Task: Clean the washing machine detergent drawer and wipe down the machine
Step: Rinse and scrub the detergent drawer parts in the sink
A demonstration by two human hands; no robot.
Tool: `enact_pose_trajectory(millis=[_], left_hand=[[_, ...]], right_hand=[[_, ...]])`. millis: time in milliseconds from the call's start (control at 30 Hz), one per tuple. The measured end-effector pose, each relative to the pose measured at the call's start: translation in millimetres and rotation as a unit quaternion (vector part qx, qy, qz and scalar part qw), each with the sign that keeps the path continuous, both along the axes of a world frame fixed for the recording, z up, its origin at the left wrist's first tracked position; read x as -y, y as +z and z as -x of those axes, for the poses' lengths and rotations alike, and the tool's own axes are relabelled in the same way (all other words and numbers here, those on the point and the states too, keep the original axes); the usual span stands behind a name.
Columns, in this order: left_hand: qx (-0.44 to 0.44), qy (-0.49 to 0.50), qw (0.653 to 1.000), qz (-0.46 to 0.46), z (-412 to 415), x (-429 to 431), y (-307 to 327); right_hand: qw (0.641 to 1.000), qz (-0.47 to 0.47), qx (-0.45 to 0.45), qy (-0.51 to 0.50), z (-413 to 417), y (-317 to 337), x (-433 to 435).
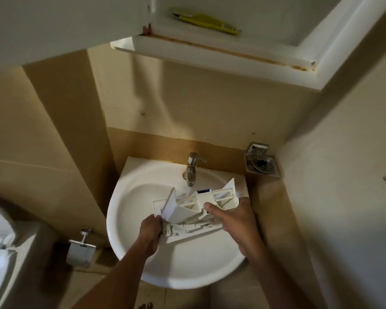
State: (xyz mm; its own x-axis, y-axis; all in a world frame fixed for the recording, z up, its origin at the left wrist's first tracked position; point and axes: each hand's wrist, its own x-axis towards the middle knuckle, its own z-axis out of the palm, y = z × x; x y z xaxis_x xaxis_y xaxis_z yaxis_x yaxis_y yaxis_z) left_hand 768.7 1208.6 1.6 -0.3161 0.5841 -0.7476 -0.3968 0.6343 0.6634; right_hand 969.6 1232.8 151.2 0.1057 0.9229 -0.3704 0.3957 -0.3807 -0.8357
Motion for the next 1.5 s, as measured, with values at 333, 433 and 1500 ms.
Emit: enact_pose_trajectory(millis=[333, 433, 1500], left_hand=[[0.020, 0.028, 0.999, 0.001, 39, 14, -12], [0.038, 0.021, 0.999, -0.011, 37, 20, -16], [0.161, -0.127, 0.977, -0.057, -34, 41, -6]], right_hand=[[0.996, -0.022, -0.057, 0.070, 26, -19, 19], [0.994, -0.026, -0.053, 0.097, 23, -19, 15], [0.919, -0.007, 0.306, 0.247, 49, 13, -56]])
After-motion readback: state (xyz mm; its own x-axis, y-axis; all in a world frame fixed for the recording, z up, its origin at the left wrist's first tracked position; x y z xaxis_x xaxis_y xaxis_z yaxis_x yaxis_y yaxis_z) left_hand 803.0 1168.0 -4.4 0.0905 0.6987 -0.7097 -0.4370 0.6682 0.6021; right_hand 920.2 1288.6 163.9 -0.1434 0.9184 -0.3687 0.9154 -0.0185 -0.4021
